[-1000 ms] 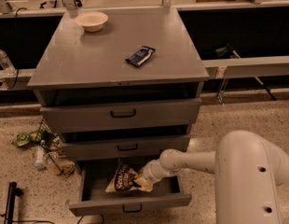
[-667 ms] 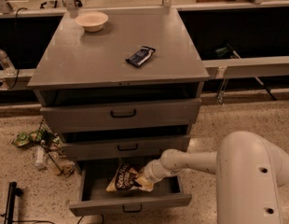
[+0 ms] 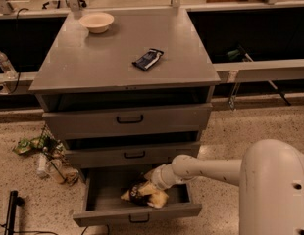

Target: Place brown chip bag into bottom drawer

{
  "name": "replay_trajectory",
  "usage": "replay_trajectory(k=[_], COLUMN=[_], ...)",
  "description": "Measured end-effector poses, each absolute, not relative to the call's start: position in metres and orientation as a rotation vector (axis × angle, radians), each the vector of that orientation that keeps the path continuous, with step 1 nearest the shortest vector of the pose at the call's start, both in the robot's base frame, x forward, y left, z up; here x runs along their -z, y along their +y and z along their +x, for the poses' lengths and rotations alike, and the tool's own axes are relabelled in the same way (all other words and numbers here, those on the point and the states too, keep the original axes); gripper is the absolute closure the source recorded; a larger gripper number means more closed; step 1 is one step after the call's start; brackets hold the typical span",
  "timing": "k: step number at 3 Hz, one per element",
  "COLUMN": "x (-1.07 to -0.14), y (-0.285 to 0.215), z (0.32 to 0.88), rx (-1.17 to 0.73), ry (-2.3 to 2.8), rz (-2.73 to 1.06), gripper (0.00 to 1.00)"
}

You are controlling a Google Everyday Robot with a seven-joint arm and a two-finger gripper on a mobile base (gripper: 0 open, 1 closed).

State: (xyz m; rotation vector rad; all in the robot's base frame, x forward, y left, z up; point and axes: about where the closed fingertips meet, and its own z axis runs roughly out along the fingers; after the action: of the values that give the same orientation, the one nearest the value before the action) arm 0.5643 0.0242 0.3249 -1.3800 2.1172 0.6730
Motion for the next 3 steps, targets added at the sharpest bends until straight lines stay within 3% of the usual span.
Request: replay_trajectory(k=[1, 2, 3], x=[-0.341, -0.373, -0.435], y=[0.019, 0.011, 0.001], z=[0.559, 0.531, 0.486], rx=[-0.659, -0.694, -0.769], ry=[2.123, 2.101, 1.993], rz=[-1.355, -1.325, -1.325], gripper=[0.0, 0.15, 0.12])
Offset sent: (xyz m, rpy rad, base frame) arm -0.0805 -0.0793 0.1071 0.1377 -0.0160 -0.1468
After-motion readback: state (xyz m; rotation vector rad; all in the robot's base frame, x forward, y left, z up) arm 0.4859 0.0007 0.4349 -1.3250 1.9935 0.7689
